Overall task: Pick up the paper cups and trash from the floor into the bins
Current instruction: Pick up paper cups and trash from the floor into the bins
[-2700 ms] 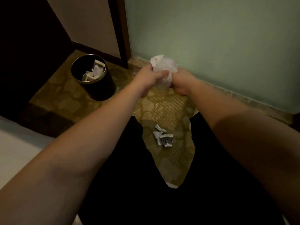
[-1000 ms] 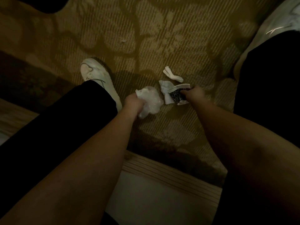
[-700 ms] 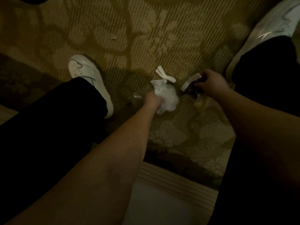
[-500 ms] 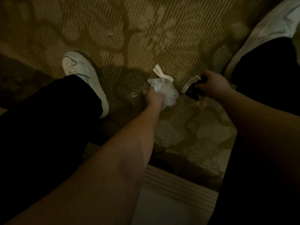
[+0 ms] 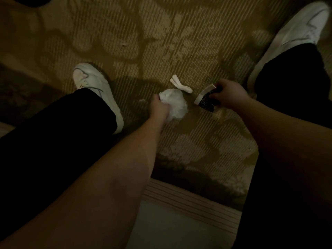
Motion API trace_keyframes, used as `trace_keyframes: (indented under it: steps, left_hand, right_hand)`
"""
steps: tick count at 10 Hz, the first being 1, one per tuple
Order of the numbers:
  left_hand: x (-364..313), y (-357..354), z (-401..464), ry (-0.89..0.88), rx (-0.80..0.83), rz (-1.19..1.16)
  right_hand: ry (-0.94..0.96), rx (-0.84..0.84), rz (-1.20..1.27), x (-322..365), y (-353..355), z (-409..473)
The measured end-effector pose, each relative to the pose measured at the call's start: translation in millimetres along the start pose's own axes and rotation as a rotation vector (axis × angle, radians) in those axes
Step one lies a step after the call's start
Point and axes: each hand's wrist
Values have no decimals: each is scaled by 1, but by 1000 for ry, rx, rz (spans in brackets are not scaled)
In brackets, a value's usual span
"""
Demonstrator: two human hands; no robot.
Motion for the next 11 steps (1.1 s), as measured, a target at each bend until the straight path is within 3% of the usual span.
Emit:
trace_keyframes:
  steps: [2, 4, 5, 6, 8, 11]
  left_hand:
    - [-1, 64, 15, 2, -90, -65]
    - [-10, 113, 31, -88, -194, 9]
    - [-26, 132, 34, -114, -196, 18]
    - [-40, 145, 33, -104, -184, -5]
    - [-88, 190, -2, -177, -253, -56]
    - [-117, 301, -79, -346, -348, -215]
  right_hand:
    - [90, 64, 14, 41, -41, 8]
    - [8, -81, 159, 67, -88, 22]
    - [-59, -42, 102, 70, -98, 27]
    - [-84, 6, 119, 72, -89, 26]
    - [-10, -122, 320, 99, -18, 1]
    - [218, -288, 359, 207, 74, -75]
Point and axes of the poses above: each hand's wrist, its own z-axis towards the middle knuckle, its own y-axis out of the back of the hand, x = y × z, and after that the axes turned 2 degrees about -z, right-handed
